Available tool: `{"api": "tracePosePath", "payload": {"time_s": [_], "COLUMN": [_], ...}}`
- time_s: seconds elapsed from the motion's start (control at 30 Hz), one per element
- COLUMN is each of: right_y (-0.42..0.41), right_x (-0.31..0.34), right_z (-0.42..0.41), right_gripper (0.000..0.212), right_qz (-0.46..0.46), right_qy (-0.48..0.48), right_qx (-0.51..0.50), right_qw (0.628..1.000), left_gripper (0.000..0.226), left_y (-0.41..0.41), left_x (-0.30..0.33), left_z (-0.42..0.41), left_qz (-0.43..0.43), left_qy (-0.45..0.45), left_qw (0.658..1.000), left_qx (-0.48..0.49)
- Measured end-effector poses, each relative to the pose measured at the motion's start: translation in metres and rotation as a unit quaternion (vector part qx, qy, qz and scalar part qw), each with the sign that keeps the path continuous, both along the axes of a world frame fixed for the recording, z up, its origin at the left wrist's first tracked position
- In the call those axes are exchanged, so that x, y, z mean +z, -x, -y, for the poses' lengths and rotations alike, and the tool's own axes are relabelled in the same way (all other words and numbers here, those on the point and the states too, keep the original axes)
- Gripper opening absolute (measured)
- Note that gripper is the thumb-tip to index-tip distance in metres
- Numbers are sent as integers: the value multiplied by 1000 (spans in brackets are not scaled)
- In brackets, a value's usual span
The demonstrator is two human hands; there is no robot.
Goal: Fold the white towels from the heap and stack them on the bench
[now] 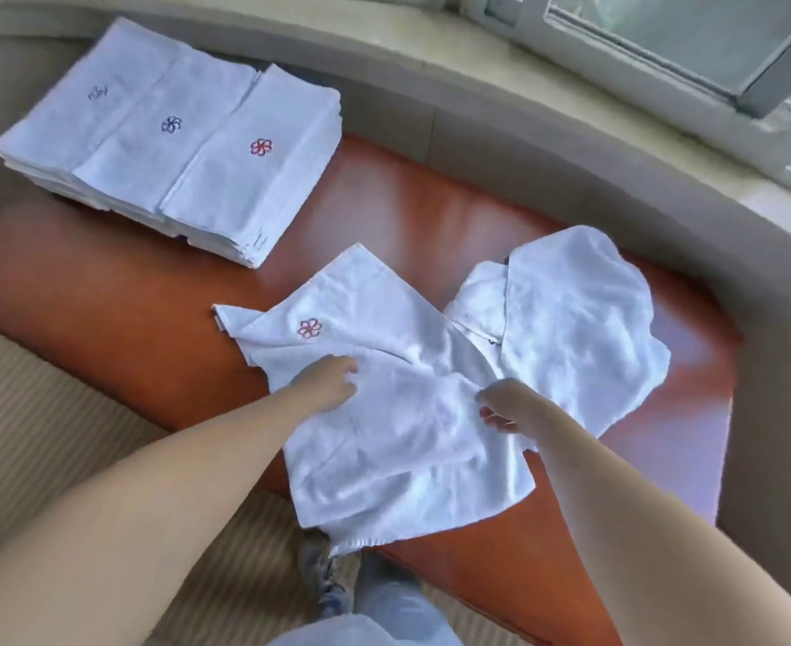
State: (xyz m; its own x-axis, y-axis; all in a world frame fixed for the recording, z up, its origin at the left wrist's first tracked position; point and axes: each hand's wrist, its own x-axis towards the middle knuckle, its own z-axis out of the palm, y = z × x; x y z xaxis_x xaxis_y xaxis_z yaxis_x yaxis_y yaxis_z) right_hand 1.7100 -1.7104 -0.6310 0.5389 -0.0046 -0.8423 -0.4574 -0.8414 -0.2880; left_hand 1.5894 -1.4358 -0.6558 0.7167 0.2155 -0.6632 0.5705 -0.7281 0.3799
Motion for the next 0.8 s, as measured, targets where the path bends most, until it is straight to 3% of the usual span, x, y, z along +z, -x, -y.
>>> {"api": "tracePosePath", "payload": {"time_s": [0.07,0.17,0.27,0.33,0.4,0.43,0.53,0.73,0.8], "right_y": [-8,-23,-31,-35,-39,-42,-47,-48,-46], "right_x": [-16,-36,-53,-64,-70,-73,-76,-77,-71], "right_z": [-17,-29,-27,-26,-30,-33,-41,-49,-52], "right_gripper": [15,35,51,58,59,56,41,17,20], "right_qz": [11,84,155,175,191,184,161,141,148], "right_qy": [-7,-1,41,58,59,54,46,21,13], "right_qx": [13,28,67,87,98,104,127,140,125], "right_qw": [1000,996,985,979,975,976,978,980,981], "left_gripper": [42,45,54,46,17,14,19,11,35], "left_y": [24,48,60,63,66,67,69,69,67], "left_x": [-20,-38,-48,-54,-63,-68,-71,-66,-63], "left_z": [-15,-27,-30,-34,-35,-34,-29,-38,-36], "left_qz": [-60,-118,-171,-194,-217,-214,-180,-164,-135], "left_qy": [-15,-76,-101,-64,-16,1,33,28,-9], "left_qw": [997,978,923,897,881,873,852,868,876], "left_qx": [37,154,329,392,421,438,490,468,464]}}
